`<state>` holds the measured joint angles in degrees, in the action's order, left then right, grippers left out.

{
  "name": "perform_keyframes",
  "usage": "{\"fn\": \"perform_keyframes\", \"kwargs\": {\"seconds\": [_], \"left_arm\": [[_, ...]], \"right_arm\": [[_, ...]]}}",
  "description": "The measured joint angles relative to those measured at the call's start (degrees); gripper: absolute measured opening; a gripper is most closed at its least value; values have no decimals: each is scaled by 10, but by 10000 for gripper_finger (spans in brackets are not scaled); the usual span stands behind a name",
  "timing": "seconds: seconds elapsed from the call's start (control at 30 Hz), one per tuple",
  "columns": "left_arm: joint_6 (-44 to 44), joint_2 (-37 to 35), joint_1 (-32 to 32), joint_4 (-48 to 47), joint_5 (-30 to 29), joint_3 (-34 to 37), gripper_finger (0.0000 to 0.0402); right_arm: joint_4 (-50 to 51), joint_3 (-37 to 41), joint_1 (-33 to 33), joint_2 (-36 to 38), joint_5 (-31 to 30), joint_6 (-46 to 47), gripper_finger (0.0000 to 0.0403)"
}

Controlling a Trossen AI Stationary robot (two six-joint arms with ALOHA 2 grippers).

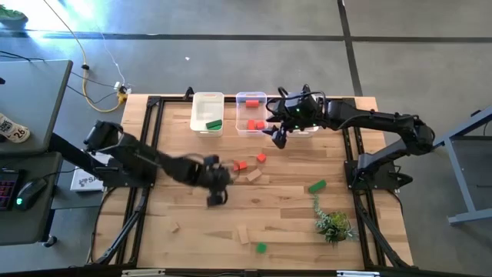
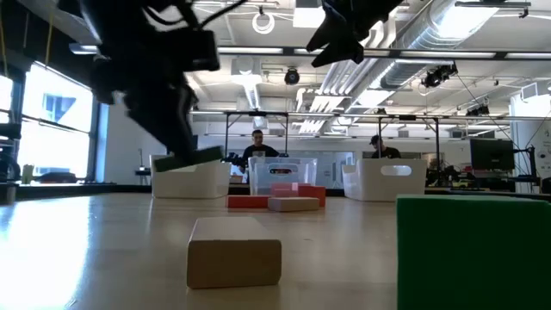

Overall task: Sort & place blocks by color
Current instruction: Put the green block into the left white bin

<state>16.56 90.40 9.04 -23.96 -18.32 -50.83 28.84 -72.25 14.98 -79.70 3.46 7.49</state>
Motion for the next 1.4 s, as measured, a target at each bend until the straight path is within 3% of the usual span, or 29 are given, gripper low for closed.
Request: {"fn": "perform_keyframes", "kwargs": {"seconds": [0.37, 0.67, 1.1, 1.4], "left_arm": [[-87, -61, -206, 0, -83, 0, 87], [-113, -69, -330, -2, -75, 0, 87], [-122, -69, -441, -2, -14, 0, 87], [-62, -69, -480, -3, 79, 0, 102]], "right_arm": [[19, 0, -18, -1, 0, 43, 217], [19, 0, -69, -2, -2, 116, 217], [20, 0, -164, -15, -73, 132, 217], [24, 0, -150, -67, -112, 125, 217]]}}
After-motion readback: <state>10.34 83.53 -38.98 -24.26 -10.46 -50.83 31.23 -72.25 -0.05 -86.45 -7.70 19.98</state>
